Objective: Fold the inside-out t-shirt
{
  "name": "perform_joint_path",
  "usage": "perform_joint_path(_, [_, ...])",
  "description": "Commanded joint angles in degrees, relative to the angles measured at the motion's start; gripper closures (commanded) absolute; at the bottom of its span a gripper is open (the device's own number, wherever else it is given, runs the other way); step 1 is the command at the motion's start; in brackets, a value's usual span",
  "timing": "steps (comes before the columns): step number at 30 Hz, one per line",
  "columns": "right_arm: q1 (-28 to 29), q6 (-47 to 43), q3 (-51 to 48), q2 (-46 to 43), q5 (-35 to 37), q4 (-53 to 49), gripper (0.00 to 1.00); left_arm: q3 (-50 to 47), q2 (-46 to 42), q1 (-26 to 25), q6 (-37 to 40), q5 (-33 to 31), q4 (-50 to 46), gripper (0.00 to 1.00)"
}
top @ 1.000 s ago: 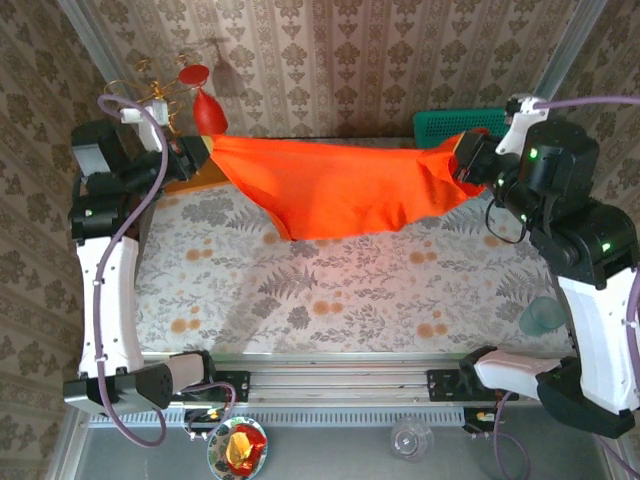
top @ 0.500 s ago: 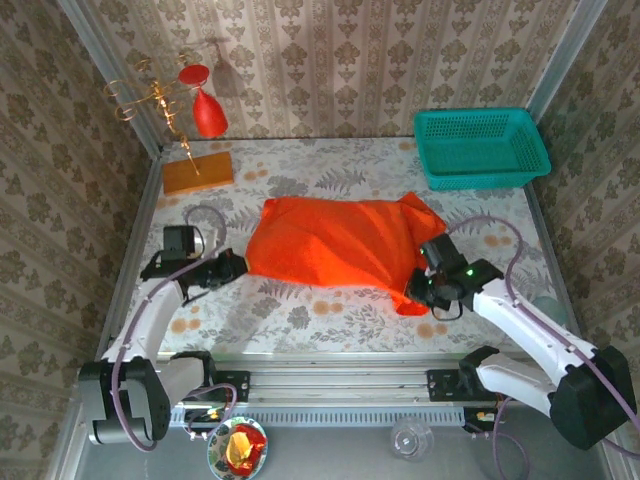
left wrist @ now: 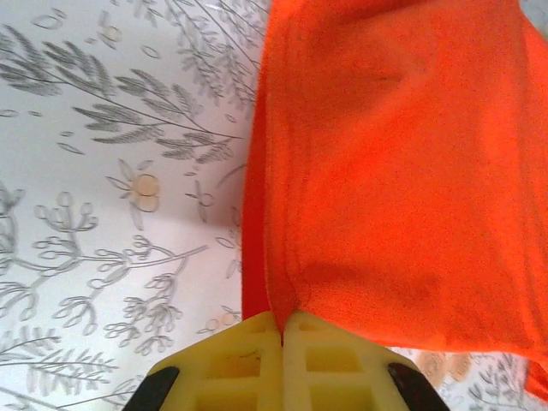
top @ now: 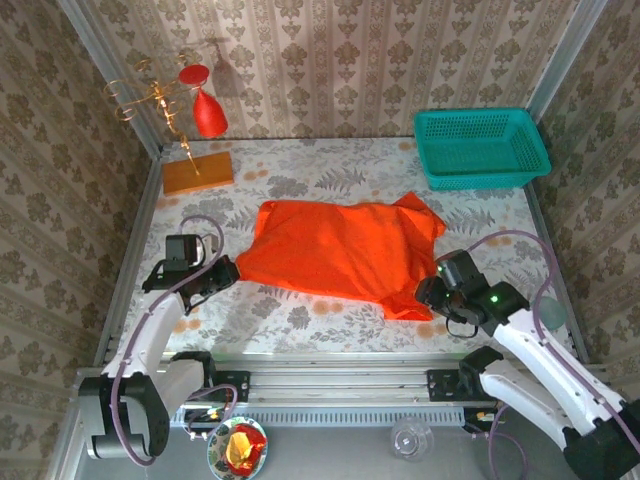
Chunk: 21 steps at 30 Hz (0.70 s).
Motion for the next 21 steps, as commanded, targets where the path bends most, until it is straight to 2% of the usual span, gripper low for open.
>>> perform_joint_path(1, [-0.2,-3.1,0.4,5.8,3.8,-0.7,0.43,1.4,-1.2,1.0,-0.9,-4.4,-2.0,1.0])
perform_joint_path(4, [-0.3,-4.4,0.1,12.0,0.2,3.3,0.44,1.6,-0.7,1.8,-1.6,-4.9,-2.3,1.0])
perform_joint_path(9, [-0.2,-4.6,-2.2,17.6,-5.2,7.8,0.51,1.8,0.5,2.1,-1.2,-3.8,-2.3,1.0])
perform_joint_path(16, [0.2,-1.6,-7.8,15.4,-13.6,12.2,0.62,2.2,0.7,2.7,-1.5,-3.6,-1.7,1.0])
perform_joint_path(21, [1.0,-1.5,-6.7,11.8,-17.1,6.8,0.74,2.3,1.4,2.7,-1.4,-3.1,-1.6,1.0])
